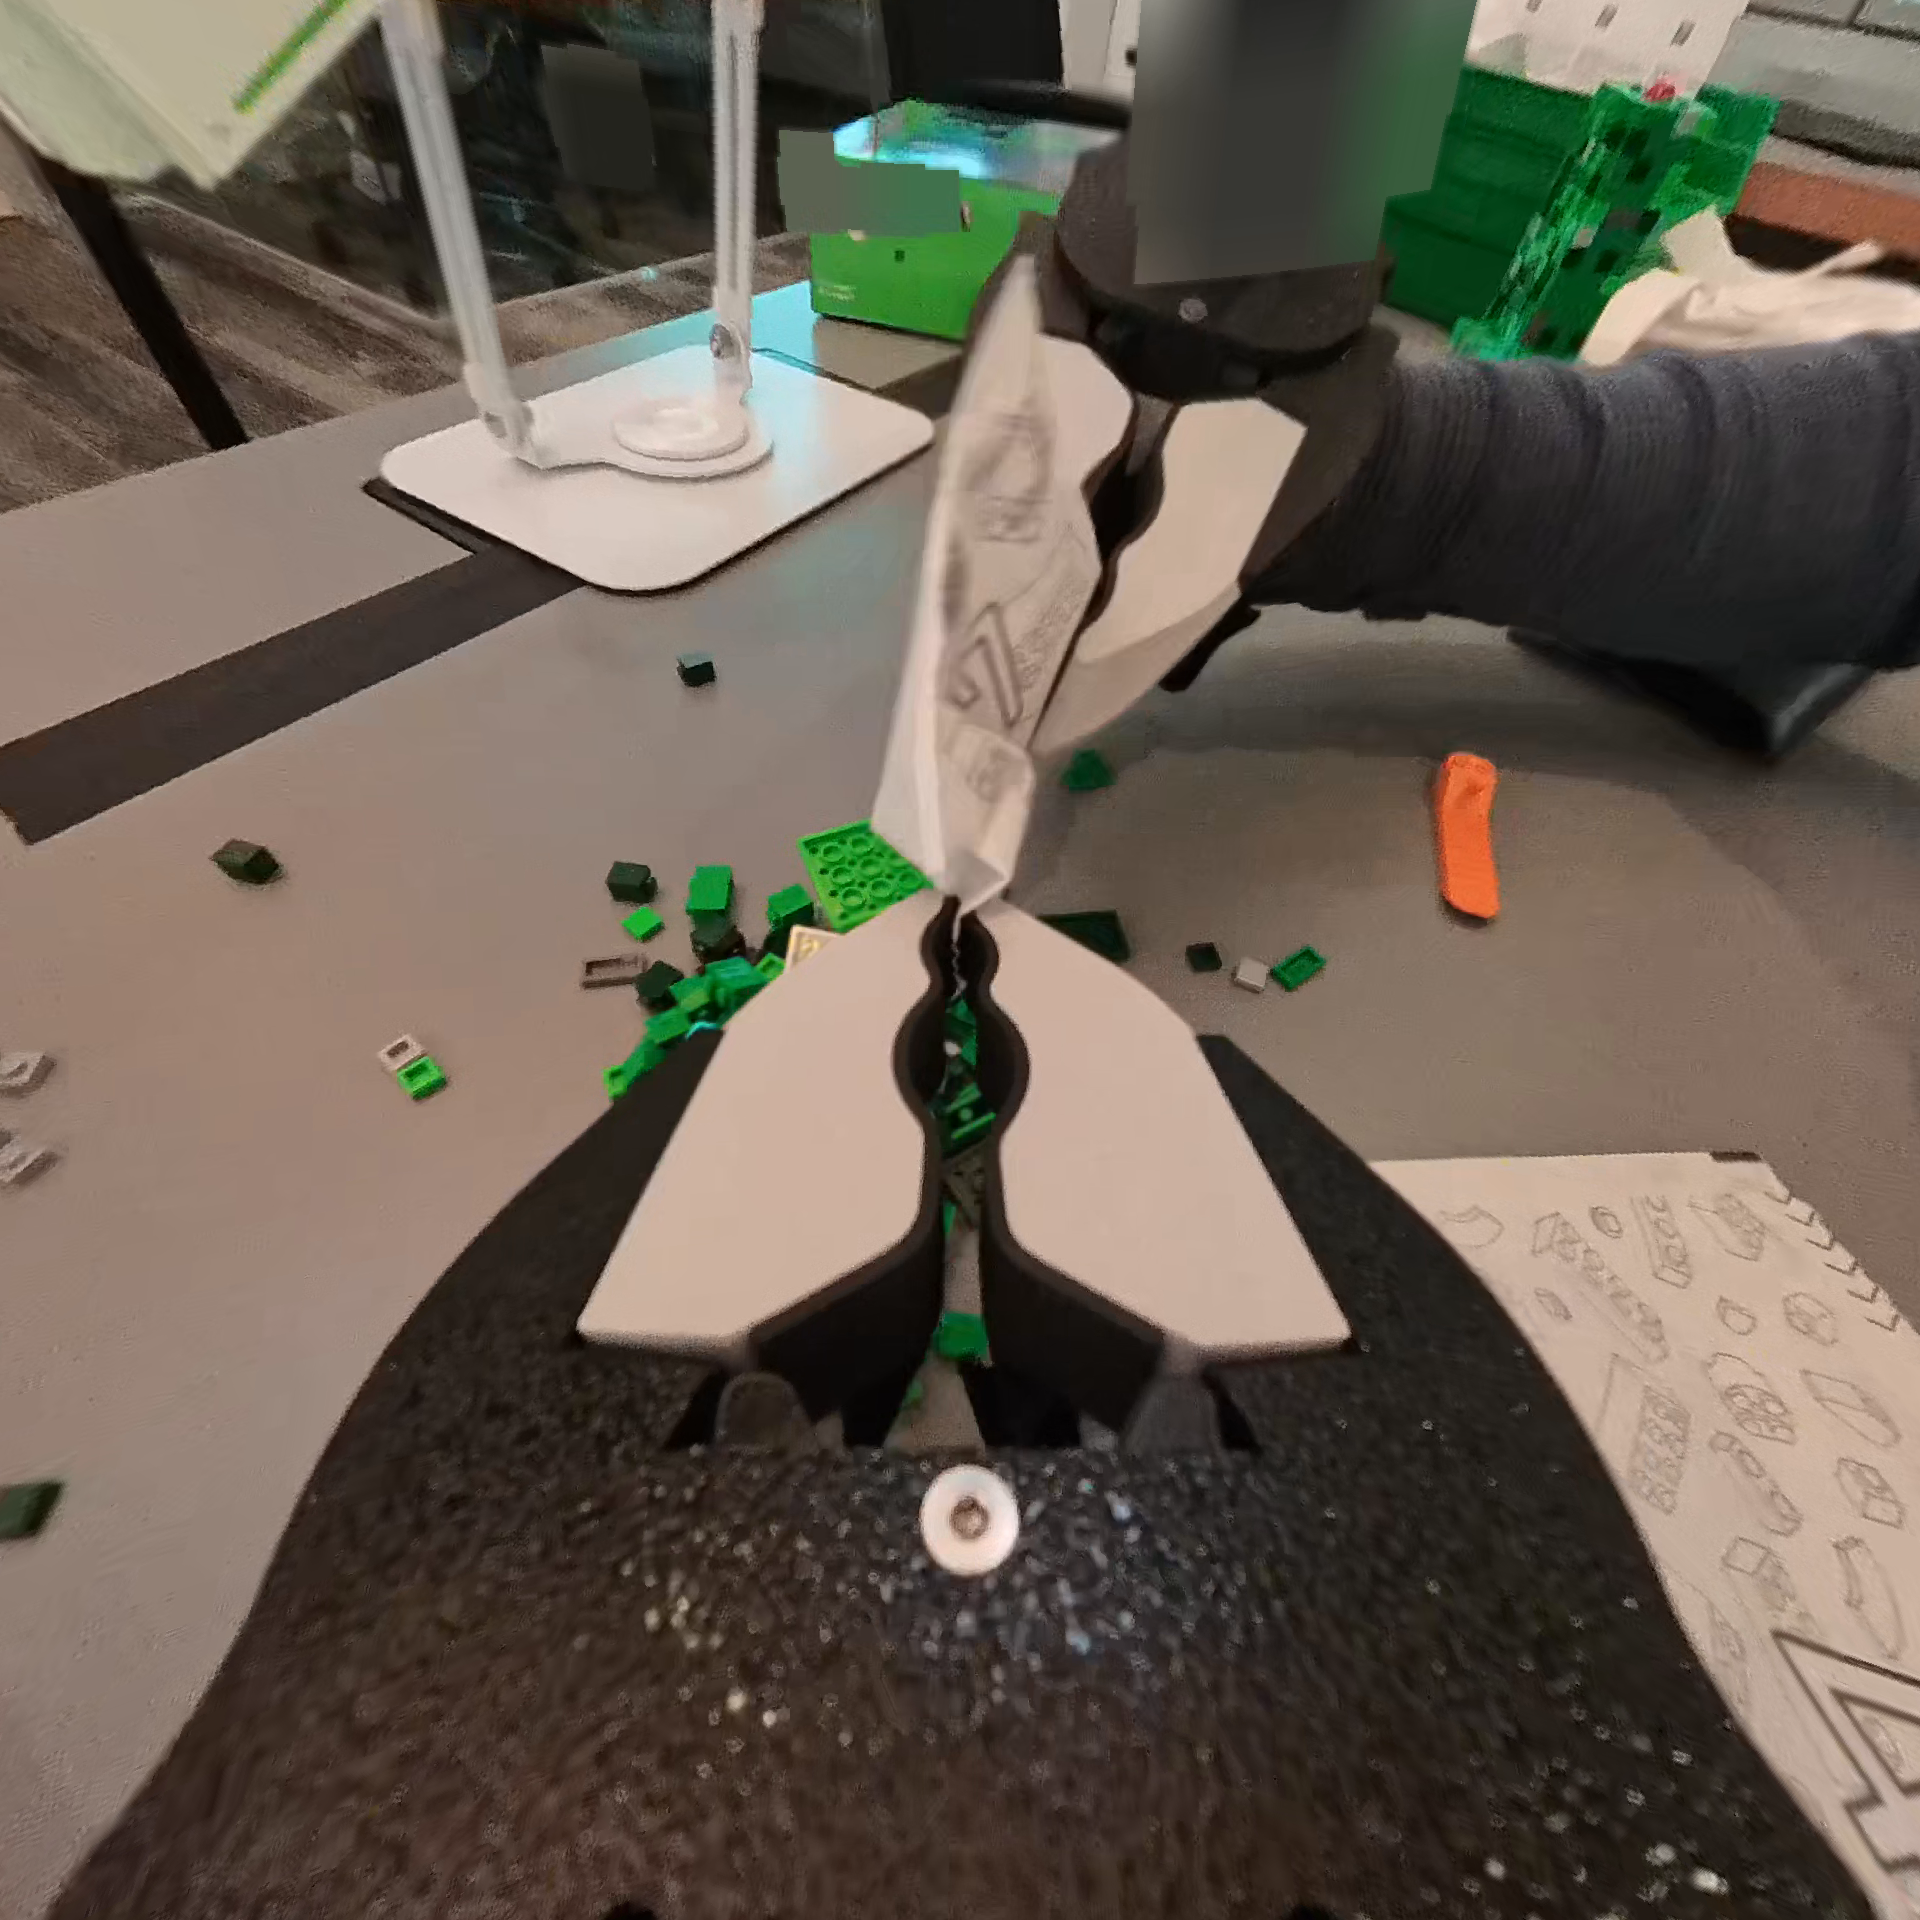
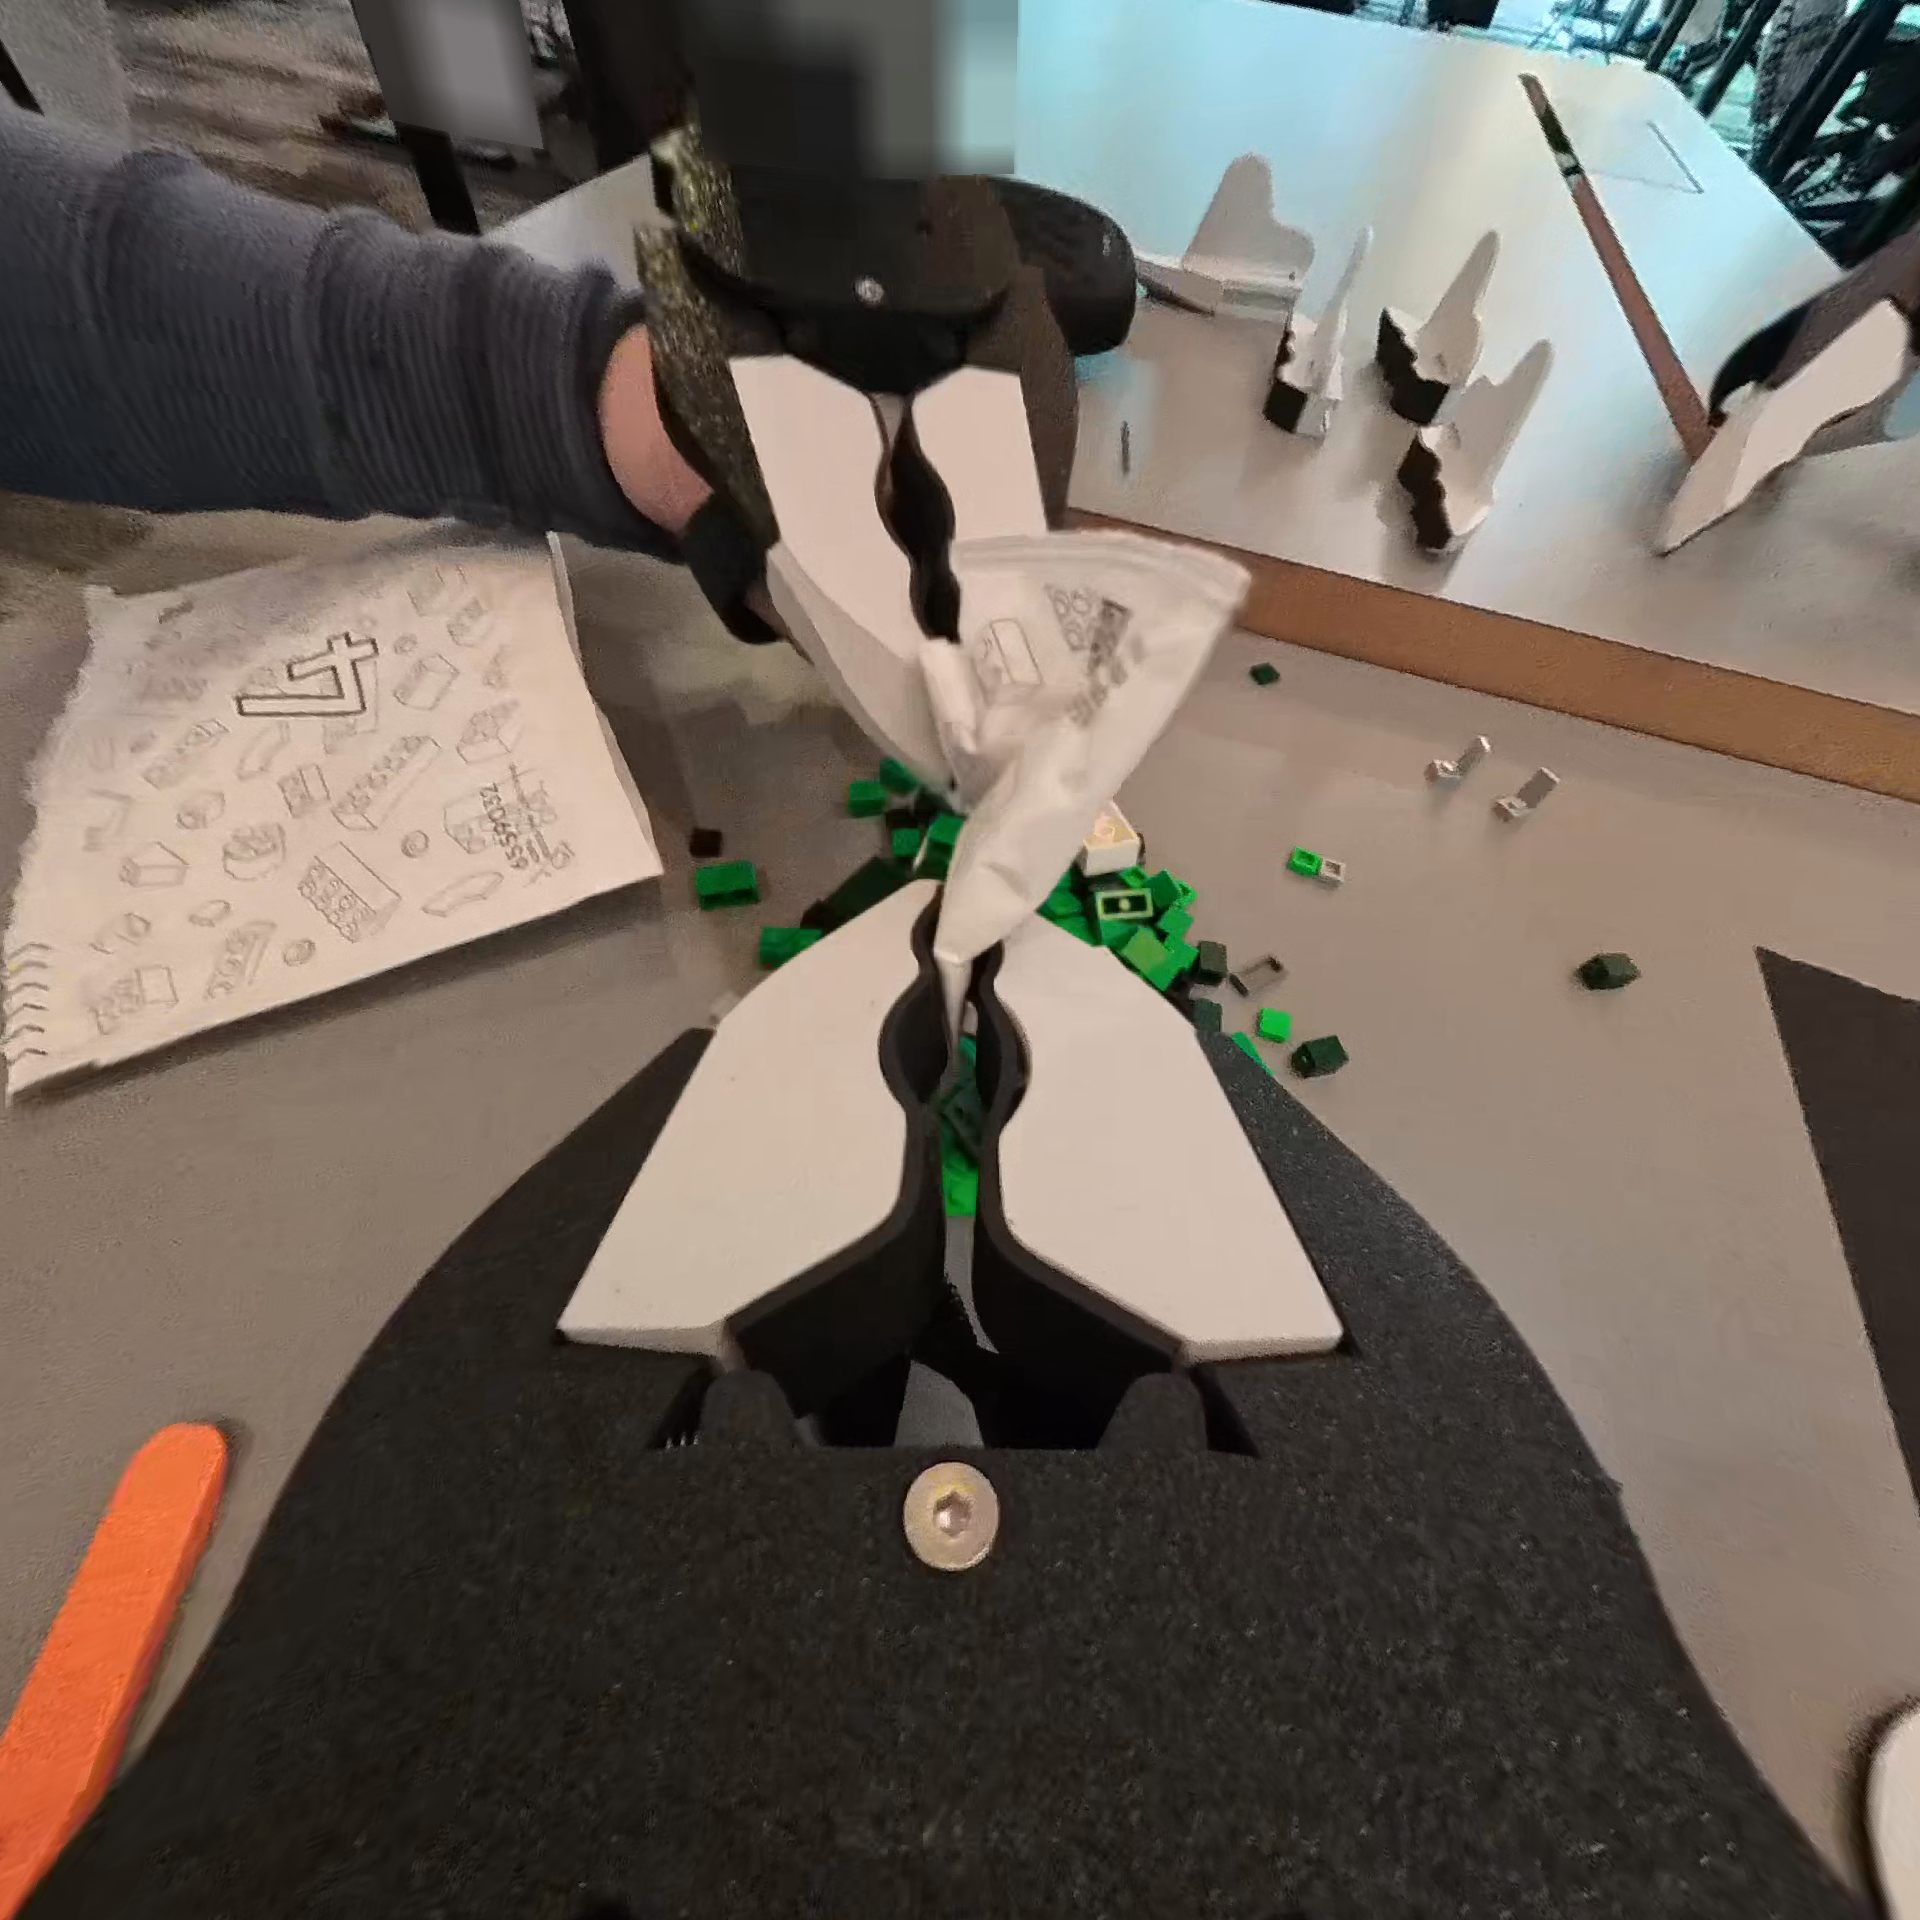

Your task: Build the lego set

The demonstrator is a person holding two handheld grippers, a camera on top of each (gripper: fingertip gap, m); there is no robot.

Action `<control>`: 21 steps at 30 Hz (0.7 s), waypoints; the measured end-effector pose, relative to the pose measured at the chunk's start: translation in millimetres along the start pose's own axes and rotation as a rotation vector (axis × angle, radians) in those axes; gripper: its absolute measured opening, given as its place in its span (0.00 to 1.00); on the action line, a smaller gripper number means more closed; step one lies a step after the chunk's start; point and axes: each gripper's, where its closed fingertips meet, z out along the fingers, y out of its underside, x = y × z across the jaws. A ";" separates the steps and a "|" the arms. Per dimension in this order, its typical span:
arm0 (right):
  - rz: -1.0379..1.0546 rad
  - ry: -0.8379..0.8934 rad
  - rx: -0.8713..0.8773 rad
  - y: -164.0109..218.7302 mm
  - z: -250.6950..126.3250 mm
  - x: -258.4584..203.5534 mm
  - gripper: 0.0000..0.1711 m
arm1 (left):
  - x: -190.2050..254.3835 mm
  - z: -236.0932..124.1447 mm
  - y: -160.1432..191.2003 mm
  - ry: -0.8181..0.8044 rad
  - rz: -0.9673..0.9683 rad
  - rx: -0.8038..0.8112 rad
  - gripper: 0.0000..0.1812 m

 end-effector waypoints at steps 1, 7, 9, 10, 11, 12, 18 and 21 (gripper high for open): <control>0.006 0.011 -0.010 3.2 -6.4 3.7 0.00 | -0.9 -8.5 -5.1 0.015 -0.020 0.058 0.00; -0.097 -0.006 -0.157 12.0 3.7 -2.2 0.00 | 4.2 3.5 7.8 0.016 0.067 -0.072 0.00; -0.095 -0.006 -0.183 11.6 -7.5 2.4 0.00 | 3.0 -10.0 2.2 0.025 0.065 -0.027 0.00; -0.074 -0.009 -0.162 6.4 -10.6 4.3 0.00 | 4.6 -10.8 -3.5 0.038 0.052 -0.008 0.00; -0.071 -0.016 -0.161 2.0 -8.9 3.9 0.00 | 6.0 -6.3 -2.2 0.033 0.089 -0.054 0.00; -0.105 -0.020 -0.206 3.4 -3.8 2.0 0.00 | 8.2 -0.4 2.4 0.037 0.132 -0.119 0.00; -0.231 0.000 -0.420 -5.5 -16.8 4.7 0.00 | 9.9 -20.6 -8.9 0.020 0.284 -0.335 0.00; -0.295 -0.039 -0.562 5.1 -4.0 1.8 0.00 | 4.6 -19.8 6.6 0.029 0.354 -0.583 0.00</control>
